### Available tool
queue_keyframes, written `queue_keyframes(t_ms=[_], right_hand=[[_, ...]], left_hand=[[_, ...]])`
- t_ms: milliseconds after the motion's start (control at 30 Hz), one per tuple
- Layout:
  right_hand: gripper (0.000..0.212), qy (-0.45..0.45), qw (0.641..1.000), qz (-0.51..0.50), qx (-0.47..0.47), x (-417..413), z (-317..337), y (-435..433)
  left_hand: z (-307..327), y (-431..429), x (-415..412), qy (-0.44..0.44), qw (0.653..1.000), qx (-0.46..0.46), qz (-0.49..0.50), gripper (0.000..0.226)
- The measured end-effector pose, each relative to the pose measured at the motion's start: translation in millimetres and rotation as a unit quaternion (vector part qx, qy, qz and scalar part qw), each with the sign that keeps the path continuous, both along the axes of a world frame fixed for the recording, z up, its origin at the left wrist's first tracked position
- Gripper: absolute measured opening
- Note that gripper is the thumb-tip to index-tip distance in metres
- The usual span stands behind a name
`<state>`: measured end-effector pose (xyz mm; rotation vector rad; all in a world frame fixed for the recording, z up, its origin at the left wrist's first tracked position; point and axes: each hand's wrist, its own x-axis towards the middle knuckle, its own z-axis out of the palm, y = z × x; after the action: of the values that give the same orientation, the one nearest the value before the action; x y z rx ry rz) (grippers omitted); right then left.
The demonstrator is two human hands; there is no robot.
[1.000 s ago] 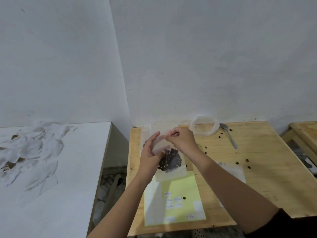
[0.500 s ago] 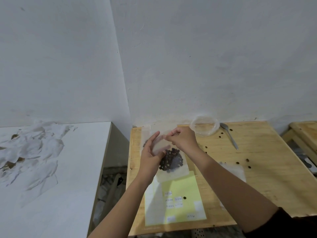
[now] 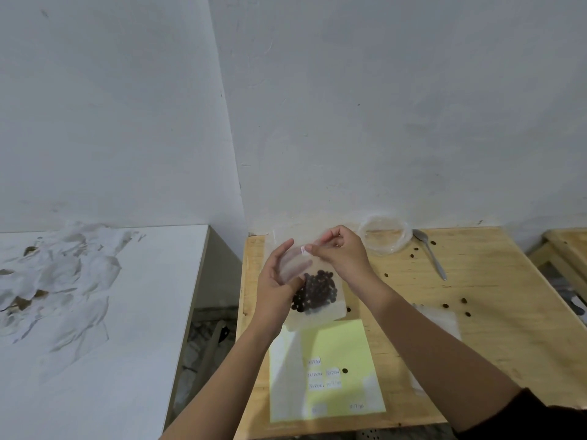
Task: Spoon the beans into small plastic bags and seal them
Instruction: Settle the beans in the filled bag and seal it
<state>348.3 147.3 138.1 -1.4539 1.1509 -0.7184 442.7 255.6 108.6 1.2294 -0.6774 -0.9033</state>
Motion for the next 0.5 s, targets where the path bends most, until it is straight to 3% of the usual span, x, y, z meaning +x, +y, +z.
queue_keyframes(t_ms=[67,300,500], right_hand=[[0.030,-0.011,1.000,-0.007,0.000,1,-1,-3],[0.022,-0.004,0.999,0.020,-0.024,7,-5,-14],[0.019,0.007,1.000,0.013,-0.026,11,-11,-32]], left_hand=[[0,-4,3,0.000,1.000,0.001,0.003,0.067],[9,-29,9,0.035,0.996,0.020,0.077,0.026],[8,-53,16,-0.024,0.994,0.044,0.102,0.019]])
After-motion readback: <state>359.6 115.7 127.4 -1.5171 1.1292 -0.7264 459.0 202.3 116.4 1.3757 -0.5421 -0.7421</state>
